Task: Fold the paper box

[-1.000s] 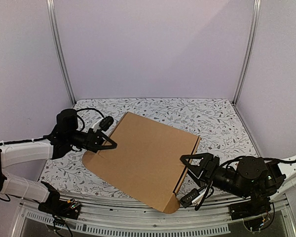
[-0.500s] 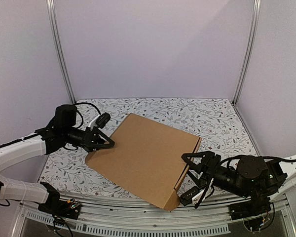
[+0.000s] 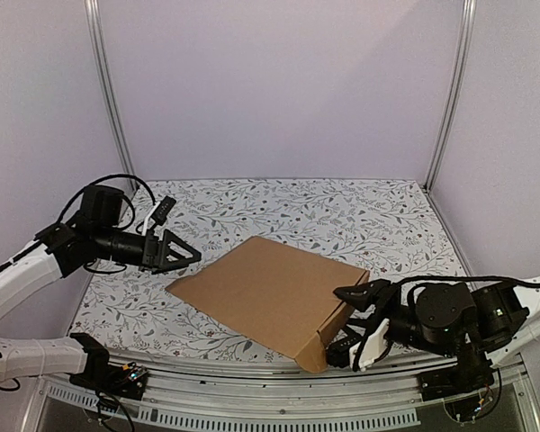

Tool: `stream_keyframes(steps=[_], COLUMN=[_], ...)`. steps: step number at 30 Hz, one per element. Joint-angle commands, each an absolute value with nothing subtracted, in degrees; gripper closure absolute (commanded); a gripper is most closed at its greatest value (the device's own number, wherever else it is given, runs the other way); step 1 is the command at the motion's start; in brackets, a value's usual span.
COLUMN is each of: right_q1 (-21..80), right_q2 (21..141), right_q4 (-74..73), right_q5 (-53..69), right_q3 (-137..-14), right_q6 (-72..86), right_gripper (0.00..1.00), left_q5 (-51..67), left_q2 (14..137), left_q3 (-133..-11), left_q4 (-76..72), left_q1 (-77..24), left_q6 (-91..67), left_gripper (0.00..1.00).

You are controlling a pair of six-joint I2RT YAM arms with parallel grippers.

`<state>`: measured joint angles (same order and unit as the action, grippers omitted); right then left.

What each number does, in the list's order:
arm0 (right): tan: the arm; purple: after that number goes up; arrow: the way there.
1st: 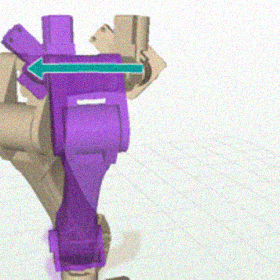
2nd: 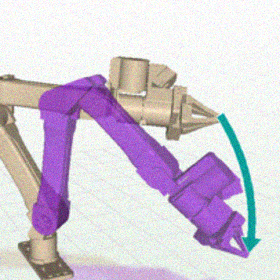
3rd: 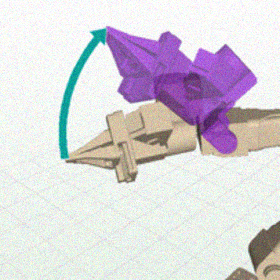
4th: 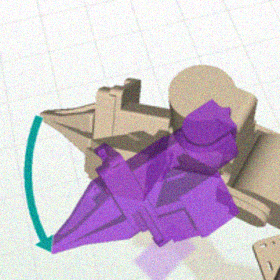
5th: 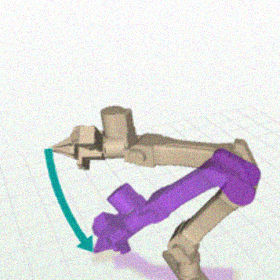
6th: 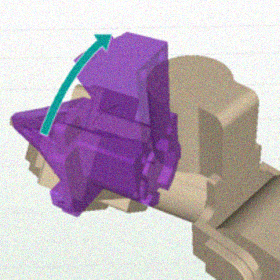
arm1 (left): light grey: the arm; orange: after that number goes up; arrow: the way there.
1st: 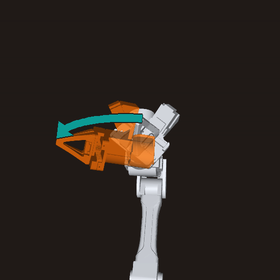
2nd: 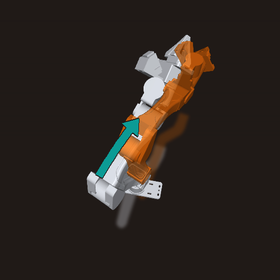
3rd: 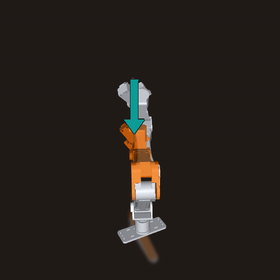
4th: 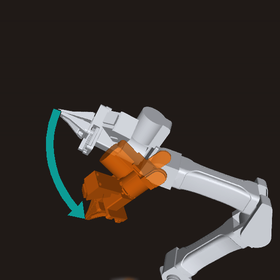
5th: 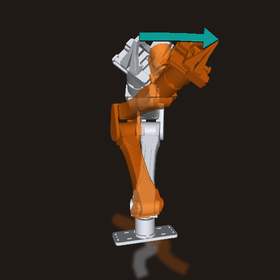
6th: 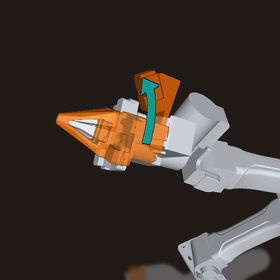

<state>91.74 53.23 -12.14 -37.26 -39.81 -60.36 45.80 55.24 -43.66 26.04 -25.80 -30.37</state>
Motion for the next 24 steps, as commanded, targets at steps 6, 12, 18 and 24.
stream_keyframes(steps=[6, 12, 18, 24], right_q1=[83.84, 73.32, 63.01, 57.32], right_q2=[56.05, 55.88, 54.36, 53.70], right_q4=[-18.45, -18.07, -8.44, 5.66], right_q5=[-22.69, -5.35, 10.02, 19.07], right_q3=[-44.26, -43.84, -38.66, -32.20], right_q6=[-37.18, -23.30, -12.75, -1.86], right_gripper=[0.61, 0.63, 0.63, 0.64], left_q5=[31.46, 31.22, 28.60, 22.07], left_q2=[49.97, 48.59, 47.88, 49.63], left_q3=[-47.55, -46.83, -46.55, -47.62], left_q4=[33.43, 32.30, 29.72, 27.85], left_q1=[-25.14, -25.44, -27.69, -30.87], left_q6=[-26.10, -26.49, -27.59, -26.76], left_gripper=[0.00, 0.01, 0.00, 0.00])
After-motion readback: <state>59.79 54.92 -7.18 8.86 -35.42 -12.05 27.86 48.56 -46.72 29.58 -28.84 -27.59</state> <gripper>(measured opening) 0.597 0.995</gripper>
